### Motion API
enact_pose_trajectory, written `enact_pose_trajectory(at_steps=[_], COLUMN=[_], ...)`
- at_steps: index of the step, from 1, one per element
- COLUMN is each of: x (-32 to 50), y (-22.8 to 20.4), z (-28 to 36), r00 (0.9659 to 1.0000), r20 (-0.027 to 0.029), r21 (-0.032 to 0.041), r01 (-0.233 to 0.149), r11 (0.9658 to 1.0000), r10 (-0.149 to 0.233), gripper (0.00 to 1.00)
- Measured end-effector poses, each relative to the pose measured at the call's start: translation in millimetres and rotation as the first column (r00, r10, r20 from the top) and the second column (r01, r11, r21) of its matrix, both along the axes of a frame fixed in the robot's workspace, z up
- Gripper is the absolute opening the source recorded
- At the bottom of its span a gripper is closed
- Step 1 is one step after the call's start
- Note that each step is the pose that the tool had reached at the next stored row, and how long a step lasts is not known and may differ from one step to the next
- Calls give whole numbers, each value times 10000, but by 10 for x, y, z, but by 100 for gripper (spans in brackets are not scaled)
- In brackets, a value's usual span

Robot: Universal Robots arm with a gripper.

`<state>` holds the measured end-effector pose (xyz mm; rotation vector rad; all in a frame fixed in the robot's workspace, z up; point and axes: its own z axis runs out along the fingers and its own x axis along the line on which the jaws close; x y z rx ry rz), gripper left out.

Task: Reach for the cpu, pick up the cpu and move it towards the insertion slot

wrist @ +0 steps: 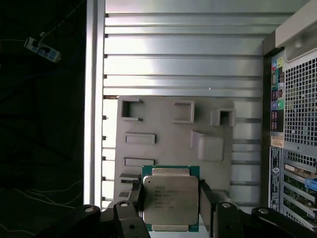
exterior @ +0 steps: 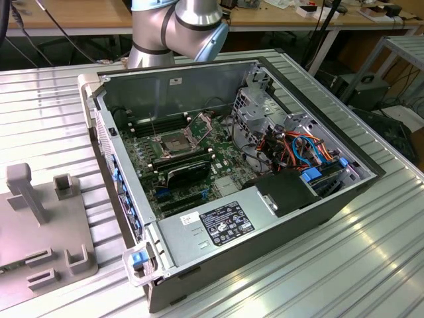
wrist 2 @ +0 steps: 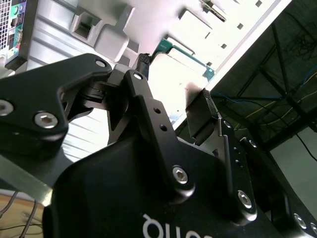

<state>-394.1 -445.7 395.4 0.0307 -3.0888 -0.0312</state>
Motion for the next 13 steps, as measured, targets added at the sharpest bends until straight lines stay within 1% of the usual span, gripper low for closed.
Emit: enact_pose_trajectory(at_steps=[4,13], x=[48,122], y=[0,0], z=[0,0], r00=[10000,10000], r20=[0,0], r21=[0,0], r01=[1,0], r11=[10000,10000], r10=[-1,0], gripper=[55,55])
